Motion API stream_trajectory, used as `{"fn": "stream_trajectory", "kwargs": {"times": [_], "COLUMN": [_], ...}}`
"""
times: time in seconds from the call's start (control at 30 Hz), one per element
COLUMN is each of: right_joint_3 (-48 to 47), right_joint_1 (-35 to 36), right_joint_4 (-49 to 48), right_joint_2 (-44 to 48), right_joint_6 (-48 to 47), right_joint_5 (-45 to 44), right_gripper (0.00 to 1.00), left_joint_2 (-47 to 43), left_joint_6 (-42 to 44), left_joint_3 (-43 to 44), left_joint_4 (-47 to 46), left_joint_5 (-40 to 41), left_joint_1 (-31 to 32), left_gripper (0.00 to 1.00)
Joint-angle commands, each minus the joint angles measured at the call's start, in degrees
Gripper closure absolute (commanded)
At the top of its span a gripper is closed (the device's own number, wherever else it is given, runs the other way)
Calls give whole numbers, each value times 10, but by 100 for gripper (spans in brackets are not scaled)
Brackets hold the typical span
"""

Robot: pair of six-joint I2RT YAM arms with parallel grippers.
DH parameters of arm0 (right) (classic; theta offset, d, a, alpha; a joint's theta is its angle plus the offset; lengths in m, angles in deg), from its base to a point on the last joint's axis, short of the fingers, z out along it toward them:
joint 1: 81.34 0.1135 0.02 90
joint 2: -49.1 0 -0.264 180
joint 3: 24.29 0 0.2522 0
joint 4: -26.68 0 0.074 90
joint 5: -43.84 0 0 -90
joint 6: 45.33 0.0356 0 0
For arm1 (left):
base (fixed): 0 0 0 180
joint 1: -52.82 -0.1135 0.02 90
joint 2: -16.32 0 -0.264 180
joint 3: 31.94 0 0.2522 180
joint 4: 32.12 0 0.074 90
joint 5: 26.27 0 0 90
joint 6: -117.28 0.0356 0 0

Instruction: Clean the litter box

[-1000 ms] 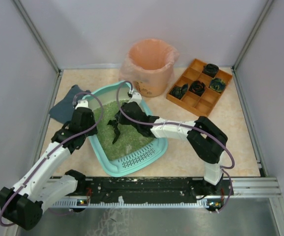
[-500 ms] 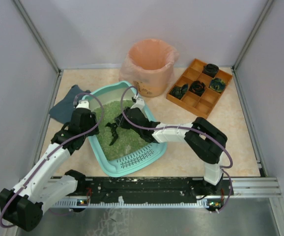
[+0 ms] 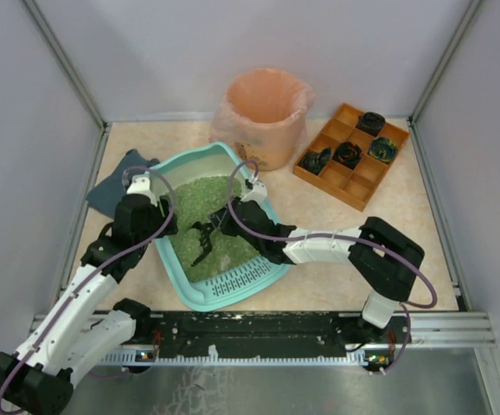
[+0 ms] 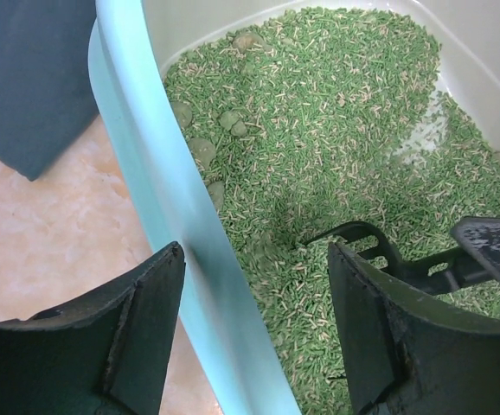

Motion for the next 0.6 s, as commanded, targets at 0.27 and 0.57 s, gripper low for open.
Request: {"fn": "stream_trajectory", "kwargs": {"times": [0.27, 0.57], "right_joint_3": [45, 139], "right_joint_1": [-21, -78], "right_joint_4": [-87, -172], "right_joint_2": [109, 185], "right_joint_6": [33, 72], "right_joint_5": [-59, -11], "right_gripper": [100, 100], "left_joint_2": [-26, -61], "left_joint_6": [1, 1], "left_joint_3": [-8, -14], "left_joint_4": [-17, -31], "left_joint_5": [6, 1], "left_joint_1": [0, 0], "left_gripper": [27, 26]}}
